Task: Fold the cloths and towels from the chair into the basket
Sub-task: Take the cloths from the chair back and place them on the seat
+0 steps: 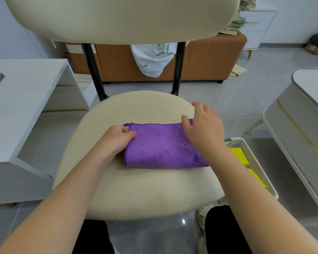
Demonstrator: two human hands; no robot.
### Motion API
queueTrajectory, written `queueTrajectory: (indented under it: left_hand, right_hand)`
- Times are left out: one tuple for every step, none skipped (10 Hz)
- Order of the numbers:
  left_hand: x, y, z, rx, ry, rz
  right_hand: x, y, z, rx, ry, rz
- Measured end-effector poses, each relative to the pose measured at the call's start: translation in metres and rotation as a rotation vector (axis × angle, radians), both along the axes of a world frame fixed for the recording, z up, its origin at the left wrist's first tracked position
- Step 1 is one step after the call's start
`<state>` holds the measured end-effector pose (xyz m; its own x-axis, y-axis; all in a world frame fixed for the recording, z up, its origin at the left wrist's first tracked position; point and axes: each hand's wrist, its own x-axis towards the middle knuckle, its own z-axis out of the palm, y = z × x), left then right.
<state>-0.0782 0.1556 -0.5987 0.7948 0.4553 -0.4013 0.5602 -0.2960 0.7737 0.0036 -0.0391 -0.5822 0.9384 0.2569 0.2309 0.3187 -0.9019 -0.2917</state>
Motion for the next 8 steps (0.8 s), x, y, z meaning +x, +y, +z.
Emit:
queueTrajectory:
  left_hand:
    - [0.001,-0.001,-0.002,0.074,-0.022,0.004]
    - [-0.001,-0.004,0.003,-0.093,-0.006,0.049]
    - [-0.016,-0.006,0.019,-0.444,0.08,0.032]
    - [-0.029,-0.004,0.025,-0.502,0.148,-0.15]
    - [-0.034,-0.005,0.022,-0.338,0.17,-0.206]
    - [-0.037,-0.006,0.019,-0.196,0.113,-0.244]
    - [-0.04,-0.008,0.021,-0.297,0.013,-0.295]
    - [-0.042,-0.01,0.021,-0.275,0.033,-0.352]
  right_hand:
    - [-0.01,0.01,-0.004,-0.02,0.024,0.327]
    - [-0.016,0.019,-0.023,-0.204,0.314,0.465]
    - [-0.014,0.018,-0.033,-0.291,0.37,0.466]
    - [-0.013,0.019,-0.034,-0.304,0.345,0.461]
    - [-0.015,0.02,-0.035,-0.314,0.331,0.456]
    - [-0.015,0.02,-0.036,-0.318,0.327,0.452]
    - [-0.015,0.02,-0.036,-0.325,0.326,0.448]
    - [-0.015,0.021,-0.036,-0.316,0.33,0.448]
